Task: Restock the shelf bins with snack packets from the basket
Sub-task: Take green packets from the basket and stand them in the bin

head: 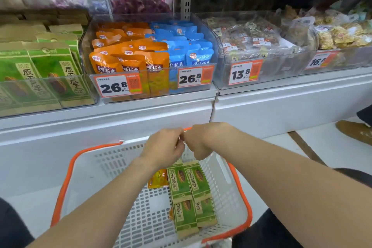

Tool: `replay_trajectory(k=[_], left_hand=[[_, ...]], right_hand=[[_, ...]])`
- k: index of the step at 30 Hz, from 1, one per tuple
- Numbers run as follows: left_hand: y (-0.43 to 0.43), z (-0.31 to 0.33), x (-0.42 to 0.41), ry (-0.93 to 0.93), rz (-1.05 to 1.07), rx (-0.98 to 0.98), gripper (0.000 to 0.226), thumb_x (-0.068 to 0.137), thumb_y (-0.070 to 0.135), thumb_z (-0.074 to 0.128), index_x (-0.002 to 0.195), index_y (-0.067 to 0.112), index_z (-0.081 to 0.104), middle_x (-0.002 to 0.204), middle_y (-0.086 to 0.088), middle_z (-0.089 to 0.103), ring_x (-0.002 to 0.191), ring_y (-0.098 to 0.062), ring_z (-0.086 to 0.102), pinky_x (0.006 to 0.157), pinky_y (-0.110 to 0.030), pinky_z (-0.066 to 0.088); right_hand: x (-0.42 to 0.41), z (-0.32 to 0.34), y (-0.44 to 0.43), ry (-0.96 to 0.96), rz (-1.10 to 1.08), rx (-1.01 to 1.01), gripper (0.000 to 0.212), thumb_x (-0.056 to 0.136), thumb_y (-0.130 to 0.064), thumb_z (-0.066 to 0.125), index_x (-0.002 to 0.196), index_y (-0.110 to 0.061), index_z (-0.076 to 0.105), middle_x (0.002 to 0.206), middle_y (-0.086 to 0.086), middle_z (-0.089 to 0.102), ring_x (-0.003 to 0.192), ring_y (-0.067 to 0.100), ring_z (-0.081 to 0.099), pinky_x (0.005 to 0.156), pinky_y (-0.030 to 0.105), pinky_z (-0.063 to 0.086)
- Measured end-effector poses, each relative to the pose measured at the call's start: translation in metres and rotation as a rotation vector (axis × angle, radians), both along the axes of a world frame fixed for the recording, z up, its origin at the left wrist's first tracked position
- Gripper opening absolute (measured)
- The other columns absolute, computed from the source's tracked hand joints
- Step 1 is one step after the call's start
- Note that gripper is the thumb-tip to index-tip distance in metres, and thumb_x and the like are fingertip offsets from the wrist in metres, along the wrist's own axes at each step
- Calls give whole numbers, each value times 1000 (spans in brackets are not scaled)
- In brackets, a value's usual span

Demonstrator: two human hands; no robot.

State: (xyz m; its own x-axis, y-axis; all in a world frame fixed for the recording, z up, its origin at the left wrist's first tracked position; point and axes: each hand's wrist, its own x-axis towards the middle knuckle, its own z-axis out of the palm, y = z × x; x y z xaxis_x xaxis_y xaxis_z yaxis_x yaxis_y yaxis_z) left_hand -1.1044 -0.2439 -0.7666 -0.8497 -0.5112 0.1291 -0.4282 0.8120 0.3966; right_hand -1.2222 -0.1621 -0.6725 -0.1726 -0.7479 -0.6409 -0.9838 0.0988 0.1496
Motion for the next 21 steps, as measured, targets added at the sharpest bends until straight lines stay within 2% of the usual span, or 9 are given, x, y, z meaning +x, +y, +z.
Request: replay_trajectory(k=[3,6,8,9,10,12,15,18,21], left_hand=[[19,-37,4,-206,5,172,28,94,19,51,70,33,45,68,9,56,65,-17,55,55,-34,43],[34,-76,7,-297,44,332,25,97,14,46,79,23,62,71,3,62,66,-18,59,60,-35,49],[41,-102,12,-329,82,428,25,98,8,43,86,14,64,75,-2,63,72,-24,60,67,-34,45],[45,-114,15,-351,100,465,24,99,6,43,96,13,66,84,-4,65,78,-25,61,71,-33,43],[47,-125,17,-378,117,497,28,100,5,43,112,12,66,102,-8,68,88,-26,63,75,-33,44],[53,-143,22,-471,133,559,44,101,7,43,142,14,55,144,-13,50,112,-30,62,83,-35,52],[62,-159,28,-567,178,685,57,103,8,43,157,21,36,159,-20,23,119,-33,58,71,-30,56],[65,-172,29,-486,256,797,60,100,6,46,157,18,37,159,-16,36,112,-29,64,71,-33,60],[65,-176,26,-370,388,832,54,98,5,55,151,10,48,150,-14,47,91,-21,68,52,-21,50]], right_hand=[[13,-22,6,23,77,53,34,99,-18,57,74,-26,35,78,-9,42,86,21,55,87,37,53],[19,-39,10,45,112,100,28,98,-14,57,75,-20,42,80,-1,49,70,16,52,76,35,50],[21,-47,9,43,120,113,19,97,-13,56,80,-16,49,82,1,53,70,17,53,74,35,52],[21,-51,8,37,121,114,11,97,-13,56,87,-14,53,83,1,53,72,17,54,74,35,52],[22,-51,9,22,124,114,3,98,-15,57,96,-12,56,84,1,52,75,18,55,74,35,51],[21,-57,8,4,116,118,18,99,-17,58,116,-11,57,89,1,52,85,21,58,76,36,51],[19,-69,9,15,94,134,24,98,-15,58,122,-11,58,97,2,56,88,22,60,74,36,52],[16,-83,8,18,85,161,25,98,-12,55,122,-12,60,103,2,61,85,20,60,67,33,50],[11,-88,6,23,97,164,25,98,-12,54,122,-14,60,104,1,62,84,19,60,68,33,49]])
